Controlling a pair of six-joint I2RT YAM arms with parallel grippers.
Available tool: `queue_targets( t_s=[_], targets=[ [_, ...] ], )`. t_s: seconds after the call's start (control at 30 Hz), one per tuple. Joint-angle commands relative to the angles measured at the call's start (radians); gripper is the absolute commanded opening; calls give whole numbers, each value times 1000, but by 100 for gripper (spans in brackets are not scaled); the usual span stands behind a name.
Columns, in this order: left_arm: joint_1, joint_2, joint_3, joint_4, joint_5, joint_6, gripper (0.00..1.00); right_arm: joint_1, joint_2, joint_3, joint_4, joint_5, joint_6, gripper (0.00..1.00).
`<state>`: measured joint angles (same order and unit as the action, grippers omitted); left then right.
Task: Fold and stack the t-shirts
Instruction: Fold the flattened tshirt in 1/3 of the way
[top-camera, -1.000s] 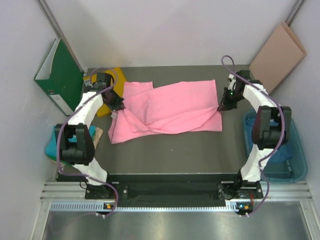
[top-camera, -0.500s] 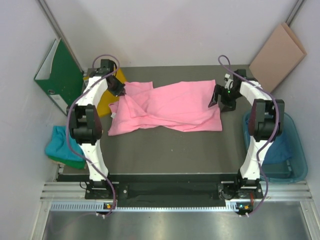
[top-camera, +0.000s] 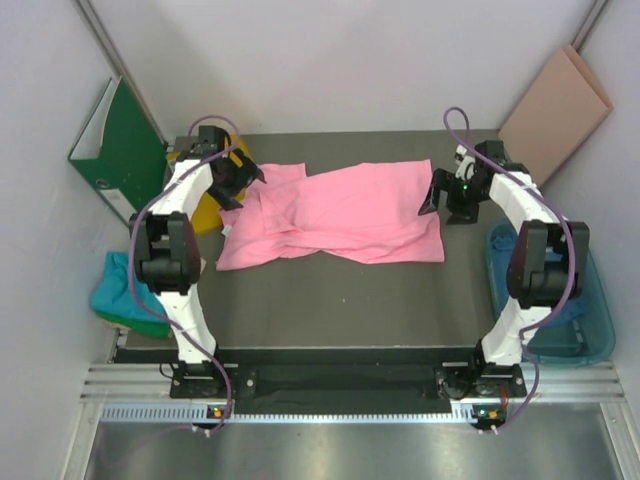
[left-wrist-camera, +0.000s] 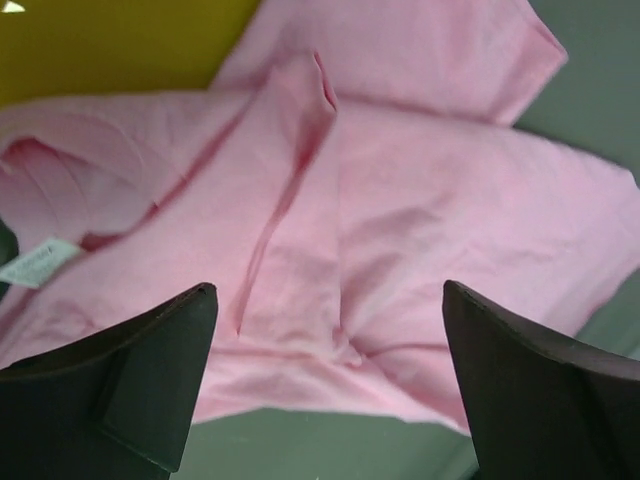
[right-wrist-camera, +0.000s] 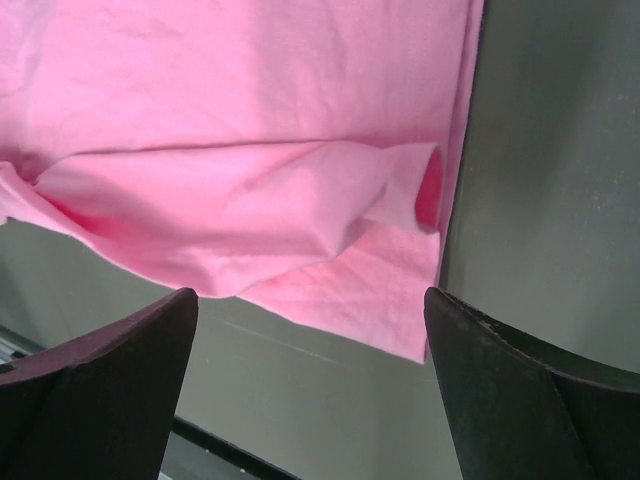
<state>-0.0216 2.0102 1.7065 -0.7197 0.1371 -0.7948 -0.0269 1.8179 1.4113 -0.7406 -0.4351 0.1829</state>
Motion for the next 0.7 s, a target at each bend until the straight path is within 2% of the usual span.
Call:
queue_targets(
  t_s=[0.0, 0.1, 0.27, 0.37, 0.63, 0.67],
  targets=[
    [-12, -157, -117, 104, 96, 45, 94, 12, -80, -43, 49, -16, -10, 95],
    [-23, -185, -221, 147, 122, 42, 90, 13, -80, -52, 44, -11, -13, 94],
    [-26, -180, -336, 206, 139, 31, 76, 13, -77, -46, 38, -8, -11, 94],
    [-28, -150, -361, 229, 154, 26, 67, 13, -80, -44, 37, -7, -8, 94],
    [-32, -54, -344, 250, 179, 39, 56, 13, -97, -69, 35, 4, -5, 94],
    [-35, -38, -340, 252, 182, 40, 51, 15, -95, -71, 35, 4, -5, 94]
  ],
)
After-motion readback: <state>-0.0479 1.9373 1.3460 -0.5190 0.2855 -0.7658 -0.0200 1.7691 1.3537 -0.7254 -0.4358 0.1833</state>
